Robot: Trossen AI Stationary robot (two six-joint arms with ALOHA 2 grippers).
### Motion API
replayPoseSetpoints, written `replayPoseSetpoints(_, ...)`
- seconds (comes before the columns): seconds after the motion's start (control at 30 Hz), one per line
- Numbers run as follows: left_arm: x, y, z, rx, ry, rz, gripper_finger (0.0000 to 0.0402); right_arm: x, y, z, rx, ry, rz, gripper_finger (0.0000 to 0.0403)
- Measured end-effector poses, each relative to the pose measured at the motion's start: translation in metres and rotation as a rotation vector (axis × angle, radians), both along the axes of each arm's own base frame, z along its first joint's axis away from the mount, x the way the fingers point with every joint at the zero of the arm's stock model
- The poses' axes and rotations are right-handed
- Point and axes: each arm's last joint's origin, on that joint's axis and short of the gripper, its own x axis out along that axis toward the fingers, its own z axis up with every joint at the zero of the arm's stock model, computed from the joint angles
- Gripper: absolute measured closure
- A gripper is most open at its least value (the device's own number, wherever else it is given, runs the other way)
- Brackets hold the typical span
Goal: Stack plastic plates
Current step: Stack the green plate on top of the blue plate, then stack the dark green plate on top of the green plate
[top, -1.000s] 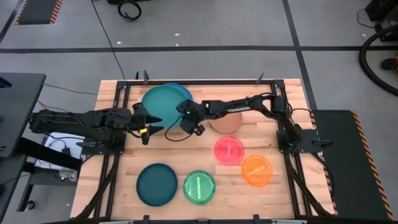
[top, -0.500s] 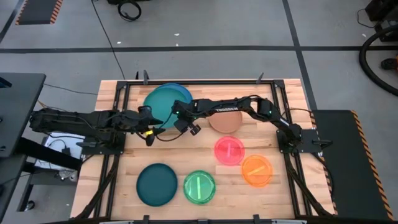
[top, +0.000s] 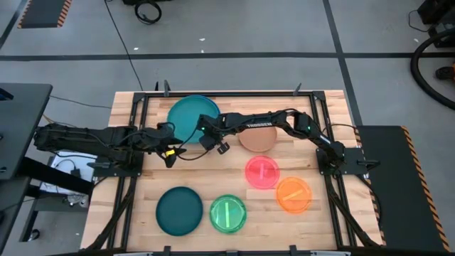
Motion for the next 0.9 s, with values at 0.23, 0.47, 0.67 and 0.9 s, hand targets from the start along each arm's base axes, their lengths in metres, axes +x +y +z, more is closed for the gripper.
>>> replayPoseSetpoints(0.23,-0.001,0.000,-0.001,0.005,0.012,-0.007,0.0185,-0.002,0.007,0.016,-0.046,-0.024,-0.087,0.0267)
replayPoseSetpoints(0.47,-0.004,0.000,-0.005,0.007,0.071,-0.007,0.0185,-0.014,0.027,0.048,0.092,-0.042,-0.142,0.0261)
replayPoseSetpoints(0.67,-0.008,-0.001,-0.010,0.004,0.140,-0.046,0.0185,-0.017,0.070,0.057,0.290,-0.017,-0.074,0.0261)
replayPoseSetpoints(0.9,-0.008,-0.011,-0.010,0.013,0.149,-0.185,0.0185,-0.016,0.126,0.056,0.309,-0.019,0.014,0.0261)
